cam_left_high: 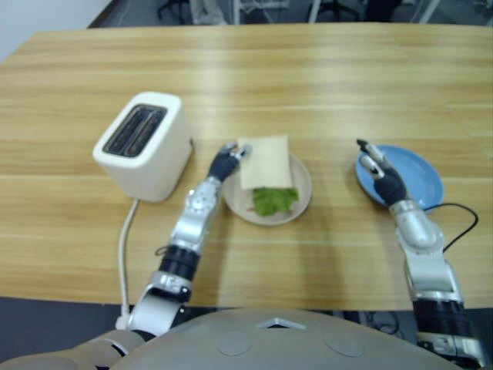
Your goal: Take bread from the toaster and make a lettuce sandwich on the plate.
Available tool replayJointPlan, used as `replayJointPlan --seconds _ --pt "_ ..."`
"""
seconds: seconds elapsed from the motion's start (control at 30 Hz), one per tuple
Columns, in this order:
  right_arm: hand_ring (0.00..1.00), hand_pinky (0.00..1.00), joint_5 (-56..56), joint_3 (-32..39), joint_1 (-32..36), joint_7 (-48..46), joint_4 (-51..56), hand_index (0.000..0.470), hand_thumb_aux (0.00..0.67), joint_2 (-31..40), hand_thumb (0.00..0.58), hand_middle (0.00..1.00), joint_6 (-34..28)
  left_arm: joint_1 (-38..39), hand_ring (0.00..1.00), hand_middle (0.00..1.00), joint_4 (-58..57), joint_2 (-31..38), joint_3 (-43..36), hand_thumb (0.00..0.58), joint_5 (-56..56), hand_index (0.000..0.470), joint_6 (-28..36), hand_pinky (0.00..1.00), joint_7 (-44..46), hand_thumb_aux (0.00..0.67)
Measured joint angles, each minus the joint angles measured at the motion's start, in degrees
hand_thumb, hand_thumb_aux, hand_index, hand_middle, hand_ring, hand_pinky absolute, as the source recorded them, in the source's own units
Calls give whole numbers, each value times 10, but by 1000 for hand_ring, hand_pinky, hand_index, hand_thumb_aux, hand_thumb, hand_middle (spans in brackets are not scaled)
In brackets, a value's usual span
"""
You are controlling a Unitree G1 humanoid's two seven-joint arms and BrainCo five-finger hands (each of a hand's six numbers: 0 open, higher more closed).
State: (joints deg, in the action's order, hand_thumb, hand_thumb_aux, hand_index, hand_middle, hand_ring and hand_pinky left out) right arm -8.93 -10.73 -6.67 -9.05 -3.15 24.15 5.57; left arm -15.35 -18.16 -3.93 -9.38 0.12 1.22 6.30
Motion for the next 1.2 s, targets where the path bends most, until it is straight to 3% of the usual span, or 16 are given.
replayJointPlan --seconds 0.63,1.2 --pt "0 0 -68 48 -7 7 -31 0 0 10 0 0 16 -22 1000 1000 -87 3 -42 580 86 460 -44 1000 -30 670" --pt "0 0 -228 179 -3 12 -69 0 0 27 0 0 72 -55 1000 1000 -191 18 -41 580 109 460 -106 1000 -56 670"
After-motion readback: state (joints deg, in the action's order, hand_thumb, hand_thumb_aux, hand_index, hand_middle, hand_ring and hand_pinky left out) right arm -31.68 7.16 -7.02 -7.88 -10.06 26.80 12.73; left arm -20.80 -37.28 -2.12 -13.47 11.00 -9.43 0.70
